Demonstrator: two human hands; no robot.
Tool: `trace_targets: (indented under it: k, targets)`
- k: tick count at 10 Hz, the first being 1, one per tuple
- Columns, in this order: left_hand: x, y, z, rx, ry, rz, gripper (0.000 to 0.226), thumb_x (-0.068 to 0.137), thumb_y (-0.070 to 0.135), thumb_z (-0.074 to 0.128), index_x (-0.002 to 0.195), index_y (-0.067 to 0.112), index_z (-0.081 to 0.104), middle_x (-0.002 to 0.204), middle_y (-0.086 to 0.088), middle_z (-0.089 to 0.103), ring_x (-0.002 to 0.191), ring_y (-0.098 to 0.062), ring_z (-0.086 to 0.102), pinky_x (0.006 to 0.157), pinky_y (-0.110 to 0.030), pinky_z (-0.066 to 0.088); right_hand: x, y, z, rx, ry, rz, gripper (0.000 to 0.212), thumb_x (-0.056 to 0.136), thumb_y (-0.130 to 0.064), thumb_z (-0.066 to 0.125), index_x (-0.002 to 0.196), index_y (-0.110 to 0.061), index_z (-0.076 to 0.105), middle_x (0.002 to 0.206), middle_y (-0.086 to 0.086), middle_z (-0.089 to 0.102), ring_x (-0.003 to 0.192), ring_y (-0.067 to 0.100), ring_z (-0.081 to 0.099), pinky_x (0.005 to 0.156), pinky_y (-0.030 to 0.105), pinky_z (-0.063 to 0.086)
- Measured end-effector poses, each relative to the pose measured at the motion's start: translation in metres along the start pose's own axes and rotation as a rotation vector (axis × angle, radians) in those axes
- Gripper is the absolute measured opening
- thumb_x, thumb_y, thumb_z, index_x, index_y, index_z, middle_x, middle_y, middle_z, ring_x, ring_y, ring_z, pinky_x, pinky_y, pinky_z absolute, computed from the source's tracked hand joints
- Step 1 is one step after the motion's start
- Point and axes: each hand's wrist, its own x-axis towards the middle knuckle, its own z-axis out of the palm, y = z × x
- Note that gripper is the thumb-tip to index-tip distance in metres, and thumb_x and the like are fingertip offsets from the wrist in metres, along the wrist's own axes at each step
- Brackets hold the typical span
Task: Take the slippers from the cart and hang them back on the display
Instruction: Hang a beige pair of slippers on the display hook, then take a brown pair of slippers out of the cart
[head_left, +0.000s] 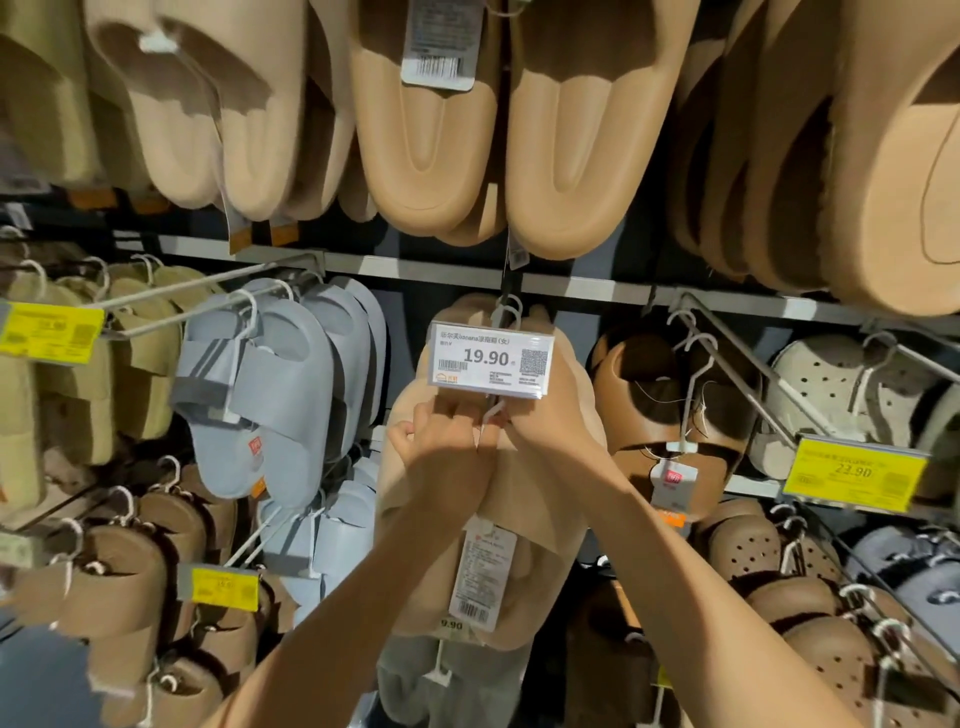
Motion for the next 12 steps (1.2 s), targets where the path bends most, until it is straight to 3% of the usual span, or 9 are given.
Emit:
trace_targets:
  k: [1, 2, 3, 4, 5, 6, 8, 10, 12]
  targets:
    - [-0.006, 0.002, -0.001, 0.055, 0.066, 0.04, 0.05, 0.083, 0.042, 0.026, 0.099, 0.021, 0.069, 0.104, -0.005, 0.065, 0.096, -0.027, 0.058, 0.077, -0.033, 0.02, -0.013, 0.001, -0.004, -0.183, 0.044, 0.011, 0.047, 0.08, -0.011, 0.062, 0.124, -0.005, 0.047, 0.121, 0.011, 0.054, 0.109, 0.025, 0.052, 0.098, 0.036, 0.044]
    - [-0.011, 0.008, -0.006, 0.157, 0.021, -0.009, 0.045, 0.084, 0.041, 0.033, 0.083, 0.012, 0.067, 0.088, -0.01, 0.062, 0.088, -0.03, 0.059, 0.075, -0.035, 0.022, -0.036, 0.002, -0.005, -0.145, 0.244, -0.058, 0.025, 0.089, -0.011, 0.055, 0.114, -0.007, 0.054, 0.099, -0.004, 0.053, 0.087, 0.004, 0.045, 0.08, 0.009, 0.036]
    - [-0.024, 0.009, -0.013, 0.167, 0.059, -0.019, 0.035, 0.081, 0.036, 0.039, 0.08, 0.014, 0.066, 0.088, -0.012, 0.061, 0.085, -0.029, 0.059, 0.077, -0.035, 0.024, -0.053, 0.008, 0.002, -0.201, 0.067, -0.001, 0.016, 0.093, -0.015, 0.046, 0.107, -0.012, 0.053, 0.105, 0.013, 0.055, 0.103, 0.02, 0.055, 0.083, 0.017, 0.036]
    - [-0.037, 0.004, -0.029, 0.117, 0.016, -0.112, 0.031, 0.089, 0.037, 0.043, 0.106, 0.02, 0.062, 0.124, -0.008, 0.048, 0.116, -0.023, 0.042, 0.087, -0.036, 0.016, -0.063, 0.013, 0.013, -0.256, 0.089, -0.195, 0.026, 0.09, -0.022, 0.043, 0.105, -0.007, 0.058, 0.104, 0.012, 0.059, 0.101, 0.028, 0.057, 0.079, 0.032, 0.044]
    - [-0.055, -0.003, -0.047, 0.261, 0.063, -0.152, 0.038, 0.084, 0.041, 0.038, 0.101, 0.018, 0.064, 0.121, -0.011, 0.053, 0.111, -0.027, 0.049, 0.08, -0.036, 0.018, -0.076, 0.01, 0.029, -0.138, 0.133, -0.335, 0.038, 0.084, -0.031, 0.034, 0.093, -0.008, 0.063, 0.09, 0.006, 0.063, 0.079, 0.023, 0.061, 0.064, 0.024, 0.038]
    - [-0.082, -0.012, -0.07, 0.389, 0.178, -0.23, 0.029, 0.08, 0.04, 0.045, 0.09, 0.021, 0.065, 0.109, -0.008, 0.06, 0.1, -0.025, 0.054, 0.077, -0.037, 0.023, -0.091, -0.002, 0.041, -0.064, 0.081, -0.501, 0.028, 0.085, -0.028, 0.036, 0.086, -0.012, 0.059, 0.082, 0.004, 0.062, 0.067, 0.02, 0.058, 0.055, 0.027, 0.043]
    - [-0.187, -0.037, -0.163, 0.606, 0.38, -0.49, 0.028, 0.084, 0.038, 0.043, 0.087, 0.021, 0.064, 0.106, -0.002, 0.063, 0.099, -0.025, 0.058, 0.078, -0.037, 0.024, -0.147, -0.049, 0.074, 0.16, 0.036, -0.846, 0.007, 0.088, -0.016, 0.044, 0.091, -0.017, 0.05, 0.079, 0.008, 0.06, 0.068, 0.015, 0.048, 0.06, 0.022, 0.036]
    - [-0.346, -0.027, -0.258, 0.894, 0.54, -0.825, 0.02, 0.085, 0.035, 0.046, 0.085, 0.024, 0.063, 0.097, 0.004, 0.065, 0.092, -0.02, 0.058, 0.077, -0.035, 0.027, -0.246, -0.107, 0.114, 0.398, -0.206, -1.071, 0.013, 0.088, -0.011, 0.048, 0.089, -0.006, 0.06, 0.078, 0.01, 0.062, 0.053, 0.02, 0.055, 0.057, 0.019, 0.034]
    - [-0.491, 0.016, -0.319, 1.188, 0.653, -1.179, 0.021, 0.085, 0.034, 0.047, 0.083, 0.021, 0.063, 0.087, 0.003, 0.065, 0.089, -0.02, 0.054, 0.074, -0.036, 0.029, -0.36, -0.168, 0.148, 0.666, -0.434, -1.264, 0.008, 0.088, -0.011, 0.05, 0.092, -0.011, 0.058, 0.077, 0.009, 0.062, 0.06, 0.013, 0.052, 0.058, 0.024, 0.039]
